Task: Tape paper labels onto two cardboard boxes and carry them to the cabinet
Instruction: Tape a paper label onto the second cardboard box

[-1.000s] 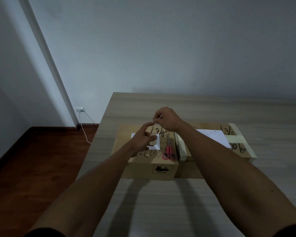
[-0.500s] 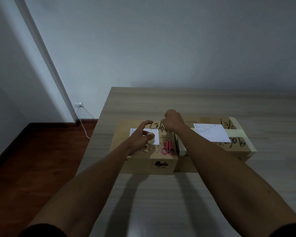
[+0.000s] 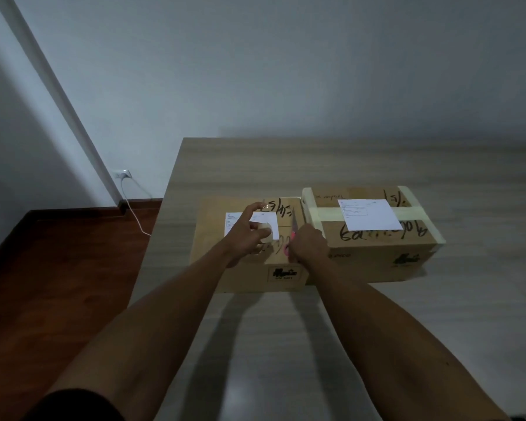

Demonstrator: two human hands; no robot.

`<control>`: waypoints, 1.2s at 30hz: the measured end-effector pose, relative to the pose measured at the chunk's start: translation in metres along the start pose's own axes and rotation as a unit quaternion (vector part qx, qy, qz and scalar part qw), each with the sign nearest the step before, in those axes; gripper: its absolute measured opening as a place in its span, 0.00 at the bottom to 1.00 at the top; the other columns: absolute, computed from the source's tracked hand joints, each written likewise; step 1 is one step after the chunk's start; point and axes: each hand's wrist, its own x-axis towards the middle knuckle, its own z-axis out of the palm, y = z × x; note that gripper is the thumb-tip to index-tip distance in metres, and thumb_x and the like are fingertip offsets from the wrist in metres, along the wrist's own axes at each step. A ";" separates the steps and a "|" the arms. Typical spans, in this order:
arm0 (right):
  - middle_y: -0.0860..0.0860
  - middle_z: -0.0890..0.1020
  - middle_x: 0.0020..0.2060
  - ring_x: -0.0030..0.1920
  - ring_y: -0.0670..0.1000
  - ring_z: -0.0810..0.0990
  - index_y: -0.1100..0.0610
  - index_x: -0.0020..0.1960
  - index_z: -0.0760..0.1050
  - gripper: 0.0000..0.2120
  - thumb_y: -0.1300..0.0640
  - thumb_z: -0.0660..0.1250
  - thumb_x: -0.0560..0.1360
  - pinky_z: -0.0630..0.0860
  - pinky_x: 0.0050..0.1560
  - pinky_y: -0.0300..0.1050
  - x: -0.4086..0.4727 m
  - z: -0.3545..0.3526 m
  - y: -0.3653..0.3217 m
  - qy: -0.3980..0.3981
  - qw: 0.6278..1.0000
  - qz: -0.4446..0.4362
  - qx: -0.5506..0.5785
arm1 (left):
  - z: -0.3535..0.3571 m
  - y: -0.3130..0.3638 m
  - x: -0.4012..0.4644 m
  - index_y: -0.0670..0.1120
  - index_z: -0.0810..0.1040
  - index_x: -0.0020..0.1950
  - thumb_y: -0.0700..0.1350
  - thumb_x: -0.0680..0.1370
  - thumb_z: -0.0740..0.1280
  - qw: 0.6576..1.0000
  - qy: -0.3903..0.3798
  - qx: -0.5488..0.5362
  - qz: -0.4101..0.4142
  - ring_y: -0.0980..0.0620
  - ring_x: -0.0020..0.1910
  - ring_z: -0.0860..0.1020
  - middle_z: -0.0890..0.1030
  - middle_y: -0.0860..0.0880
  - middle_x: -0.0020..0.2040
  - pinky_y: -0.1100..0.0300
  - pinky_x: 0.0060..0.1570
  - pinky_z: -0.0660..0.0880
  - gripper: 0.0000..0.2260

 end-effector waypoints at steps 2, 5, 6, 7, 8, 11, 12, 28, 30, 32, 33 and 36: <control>0.58 0.83 0.56 0.56 0.58 0.83 0.61 0.60 0.78 0.12 0.57 0.72 0.78 0.81 0.53 0.50 -0.001 0.002 0.000 0.015 0.999 0.028 0.028 | -0.001 -0.002 -0.002 0.61 0.69 0.70 0.35 0.81 0.67 1.000 0.001 -0.002 -0.002 0.51 0.35 0.73 0.76 0.40 0.50 0.54 0.40 0.73 0.26; 0.58 0.84 0.53 0.53 0.57 0.85 0.64 0.57 0.79 0.15 0.60 0.76 0.74 0.83 0.54 0.54 0.002 0.010 -0.004 -0.009 0.986 0.089 0.140 | -0.009 -0.004 -0.003 0.61 0.69 0.71 0.36 0.80 0.68 1.000 0.005 -0.002 -0.003 0.50 0.36 0.74 0.77 0.41 0.51 0.54 0.39 0.74 0.26; 0.59 0.85 0.51 0.51 0.57 0.86 0.66 0.56 0.80 0.15 0.62 0.77 0.72 0.84 0.52 0.55 0.002 0.014 -0.008 -0.024 0.970 0.119 0.211 | -0.013 -0.006 -0.004 0.60 0.69 0.71 0.36 0.80 0.68 1.000 0.003 -0.003 -0.002 0.50 0.36 0.73 0.76 0.41 0.51 0.55 0.38 0.73 0.26; 0.60 0.86 0.50 0.47 0.55 0.86 0.67 0.55 0.80 0.13 0.64 0.76 0.72 0.85 0.48 0.53 0.001 0.017 -0.013 -0.038 0.946 0.150 0.284 | -0.016 -0.007 -0.004 0.60 0.69 0.71 0.36 0.80 0.68 1.000 0.004 -0.004 -0.001 0.50 0.36 0.71 0.76 0.41 0.51 0.54 0.38 0.72 0.26; 0.59 0.86 0.48 0.42 0.53 0.86 0.67 0.52 0.81 0.11 0.65 0.75 0.71 0.84 0.40 0.49 0.000 0.018 -0.019 -0.057 0.918 0.180 0.348 | -0.019 -0.008 -0.005 0.59 0.69 0.71 0.35 0.80 0.67 1.000 0.006 -0.006 -0.001 0.48 0.36 0.71 0.77 0.41 0.51 0.53 0.39 0.71 0.26; 0.54 0.82 0.38 0.30 0.49 0.76 0.64 0.48 0.80 0.08 0.65 0.72 0.69 0.72 0.26 0.40 -0.001 0.014 -0.035 -0.096 0.847 0.224 0.473 | -0.028 -0.009 -0.006 0.60 0.69 0.70 0.33 0.80 0.66 1.000 0.013 -0.007 -0.005 0.46 0.39 0.70 0.76 0.40 0.49 0.50 0.40 0.69 0.26; 0.54 0.80 0.37 0.31 0.49 0.75 0.64 0.49 0.80 0.10 0.65 0.71 0.68 0.74 0.27 0.40 0.001 0.011 -0.039 -0.099 0.834 0.225 0.494 | -0.031 -0.008 -0.006 0.60 0.69 0.70 0.33 0.80 0.65 1.000 0.012 -0.005 -0.004 0.46 0.38 0.69 0.75 0.39 0.48 0.51 0.38 0.68 0.26; 0.58 0.86 0.40 0.33 0.49 0.83 0.64 0.42 0.81 0.13 0.55 0.81 0.69 0.82 0.37 0.44 0.028 -0.043 -0.034 -0.076 0.958 -0.041 0.273 | -0.062 0.018 0.000 0.63 0.70 0.67 0.30 0.80 0.64 0.999 0.037 0.014 -0.003 0.43 0.52 0.75 0.76 0.35 0.60 0.49 0.46 0.74 0.28; 0.55 0.86 0.41 0.34 0.47 0.83 0.62 0.44 0.83 0.14 0.52 0.80 0.69 0.79 0.34 0.43 0.033 -0.058 -0.026 -0.097 0.968 -0.085 0.217 | -0.066 0.021 0.001 0.64 0.71 0.65 0.31 0.79 0.64 0.999 0.040 0.014 -0.002 0.43 0.52 0.75 0.76 0.37 0.58 0.49 0.46 0.75 0.28; 0.55 0.86 0.44 0.40 0.50 0.84 0.62 0.49 0.85 0.21 0.45 0.80 0.67 0.77 0.36 0.44 0.036 -0.072 -0.019 -0.138 0.971 -0.113 0.158 | -0.068 0.025 0.003 0.64 0.71 0.65 0.31 0.79 0.64 0.999 0.042 0.012 -0.001 0.44 0.51 0.74 0.76 0.39 0.56 0.50 0.45 0.75 0.28; 0.55 0.85 0.46 0.44 0.51 0.83 0.61 0.51 0.85 0.26 0.41 0.80 0.66 0.77 0.38 0.45 0.037 -0.079 -0.016 -0.158 0.971 -0.122 0.132 | -0.068 0.027 0.005 0.64 0.71 0.66 0.31 0.79 0.64 0.999 0.042 0.010 0.000 0.44 0.51 0.74 0.76 0.39 0.56 0.50 0.46 0.75 0.28; 0.55 0.84 0.53 0.48 0.51 0.79 0.59 0.54 0.86 0.32 0.36 0.80 0.61 0.76 0.44 0.46 0.037 -0.094 -0.011 -0.232 0.959 -0.136 0.095 | -0.070 0.031 0.008 0.65 0.71 0.65 0.32 0.79 0.64 0.999 0.045 0.013 0.001 0.44 0.51 0.74 0.78 0.38 0.57 0.49 0.47 0.76 0.27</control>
